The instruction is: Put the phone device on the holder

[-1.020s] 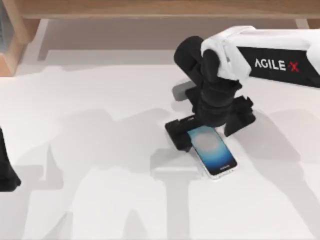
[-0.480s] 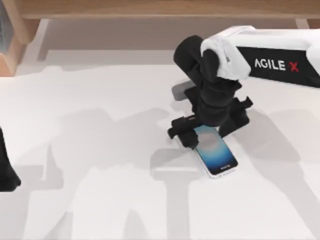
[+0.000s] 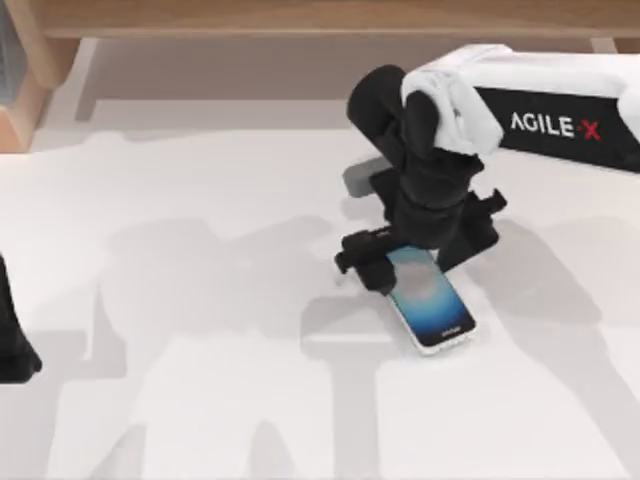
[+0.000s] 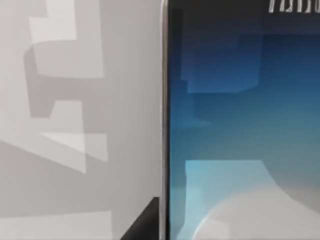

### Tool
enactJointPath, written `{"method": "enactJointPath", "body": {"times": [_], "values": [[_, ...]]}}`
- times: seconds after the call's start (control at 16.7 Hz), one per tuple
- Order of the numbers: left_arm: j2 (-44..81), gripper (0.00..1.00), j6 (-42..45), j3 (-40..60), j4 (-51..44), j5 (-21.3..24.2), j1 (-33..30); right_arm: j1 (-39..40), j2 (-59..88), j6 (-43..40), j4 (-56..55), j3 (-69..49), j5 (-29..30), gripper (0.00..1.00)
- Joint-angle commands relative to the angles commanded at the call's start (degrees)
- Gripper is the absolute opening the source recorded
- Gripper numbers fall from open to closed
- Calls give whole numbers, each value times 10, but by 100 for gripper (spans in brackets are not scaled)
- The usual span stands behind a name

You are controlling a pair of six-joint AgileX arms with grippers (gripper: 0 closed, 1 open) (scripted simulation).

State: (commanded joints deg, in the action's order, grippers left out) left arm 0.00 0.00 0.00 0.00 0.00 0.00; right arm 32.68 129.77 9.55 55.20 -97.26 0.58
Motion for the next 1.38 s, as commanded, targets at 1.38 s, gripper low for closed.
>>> {"method": "enactJointPath", "body": {"times": [1.38], "values": [[0,100,0,0,0,0,0,-314,-381,-67,-143,66,-121,0]]}}
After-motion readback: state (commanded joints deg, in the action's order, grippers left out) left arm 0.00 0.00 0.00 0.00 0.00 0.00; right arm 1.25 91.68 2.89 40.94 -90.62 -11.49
